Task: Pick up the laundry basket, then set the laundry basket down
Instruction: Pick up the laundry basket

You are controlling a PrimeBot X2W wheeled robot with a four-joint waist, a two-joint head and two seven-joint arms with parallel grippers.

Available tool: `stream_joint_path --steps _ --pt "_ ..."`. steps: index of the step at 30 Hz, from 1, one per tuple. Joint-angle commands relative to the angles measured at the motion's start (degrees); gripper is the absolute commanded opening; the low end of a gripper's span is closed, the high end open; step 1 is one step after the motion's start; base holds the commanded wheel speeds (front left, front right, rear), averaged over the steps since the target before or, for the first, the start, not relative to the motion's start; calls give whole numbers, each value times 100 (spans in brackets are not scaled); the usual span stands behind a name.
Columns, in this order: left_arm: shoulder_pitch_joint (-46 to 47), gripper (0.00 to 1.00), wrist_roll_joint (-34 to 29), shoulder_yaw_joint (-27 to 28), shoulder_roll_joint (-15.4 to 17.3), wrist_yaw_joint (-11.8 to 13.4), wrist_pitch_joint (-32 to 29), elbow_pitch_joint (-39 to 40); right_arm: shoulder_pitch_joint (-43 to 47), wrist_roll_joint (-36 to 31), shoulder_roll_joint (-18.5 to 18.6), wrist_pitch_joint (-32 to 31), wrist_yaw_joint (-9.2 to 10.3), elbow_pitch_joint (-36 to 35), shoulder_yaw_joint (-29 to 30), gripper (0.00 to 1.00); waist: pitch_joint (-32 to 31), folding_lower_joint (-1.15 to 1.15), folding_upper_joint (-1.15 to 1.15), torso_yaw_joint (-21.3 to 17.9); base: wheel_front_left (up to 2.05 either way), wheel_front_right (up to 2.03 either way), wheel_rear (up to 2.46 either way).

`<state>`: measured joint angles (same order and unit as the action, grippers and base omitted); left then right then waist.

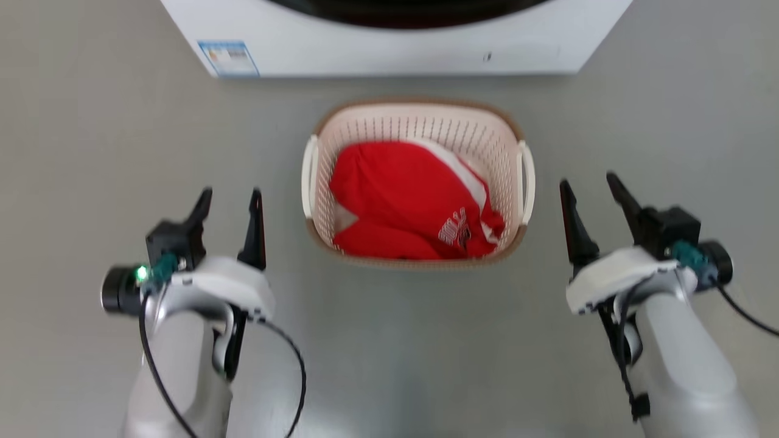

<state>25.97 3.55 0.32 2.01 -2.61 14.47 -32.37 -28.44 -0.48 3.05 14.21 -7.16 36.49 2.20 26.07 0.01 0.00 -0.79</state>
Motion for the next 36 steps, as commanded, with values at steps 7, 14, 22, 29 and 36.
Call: stream_joint_path --steps 7,14,22,29,36 --pt "830 100 -92 43 93 -65 52 -165 -613 -120 -17 79 -33 96 -136 100 1069 -1 0 -40 0 0 0" --pt "1331 100 -173 -97 91 -48 52 -282 -1017 -116 -17 79 -33 159 -137 100 1659 -1 0 -47 0 0 0" --pt "1711 100 -238 -219 91 -49 52 -389 -1367 -31 -17 79 -33 251 -185 100 2149 -1 0 -143 0 0 0" --pt "1901 100 -281 -251 169 -24 52 -479 -1511 127 -17 79 -33 254 -240 100 2407 -1 0 -272 0 0 0" --pt "2071 100 -312 -287 232 53 52 -599 -1589 205 -17 79 -33 205 -208 100 2654 -1 0 -347 0 0 0"
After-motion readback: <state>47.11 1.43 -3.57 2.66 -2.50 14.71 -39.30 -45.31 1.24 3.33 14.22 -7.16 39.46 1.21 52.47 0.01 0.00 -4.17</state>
